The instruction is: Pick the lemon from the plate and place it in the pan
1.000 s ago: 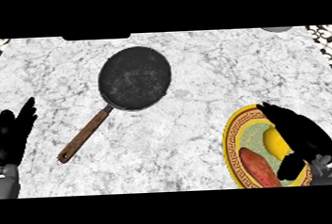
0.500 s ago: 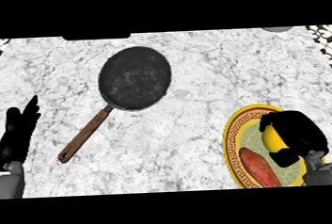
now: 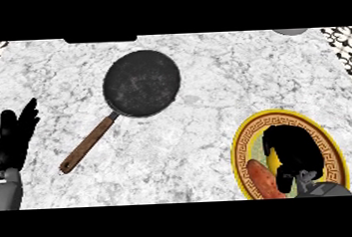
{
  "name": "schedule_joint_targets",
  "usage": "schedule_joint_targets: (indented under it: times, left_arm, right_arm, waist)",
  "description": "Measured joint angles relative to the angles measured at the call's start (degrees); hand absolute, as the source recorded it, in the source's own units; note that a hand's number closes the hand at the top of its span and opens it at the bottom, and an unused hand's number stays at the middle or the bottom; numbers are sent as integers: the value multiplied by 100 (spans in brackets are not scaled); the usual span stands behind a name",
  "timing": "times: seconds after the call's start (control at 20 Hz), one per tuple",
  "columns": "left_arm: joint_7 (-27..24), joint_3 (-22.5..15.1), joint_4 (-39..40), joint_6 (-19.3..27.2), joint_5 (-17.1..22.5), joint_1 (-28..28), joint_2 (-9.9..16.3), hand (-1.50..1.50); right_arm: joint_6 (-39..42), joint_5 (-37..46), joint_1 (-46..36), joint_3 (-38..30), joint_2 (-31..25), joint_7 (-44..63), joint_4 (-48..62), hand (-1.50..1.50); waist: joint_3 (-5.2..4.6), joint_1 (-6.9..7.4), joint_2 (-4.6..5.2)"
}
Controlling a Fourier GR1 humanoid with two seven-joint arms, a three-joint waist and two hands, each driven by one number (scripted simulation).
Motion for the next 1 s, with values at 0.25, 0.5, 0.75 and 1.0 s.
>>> schedule_joint_targets:
  times: [0.25,0.5,0.75,1.0]
  left_arm:
    - [-86,36,56,-46,-13,22,3,0]
    - [-158,20,57,-30,-48,95,-65,0]
    - [-86,57,56,-104,-33,24,-1,0]
    - [-147,57,222,-55,-106,-77,-96,0]
  right_arm:
    - [115,217,168,214,642,820,-578,150]
    - [-415,586,-60,429,915,981,-1175,150]
    - [-1035,939,-567,706,1199,886,-1529,150]
    - [-1448,919,-1355,818,1487,1073,-1003,150]
  waist:
    - [-26,-11,-26]
    - [26,17,-5]
    - [49,39,17]
    - [53,60,35]
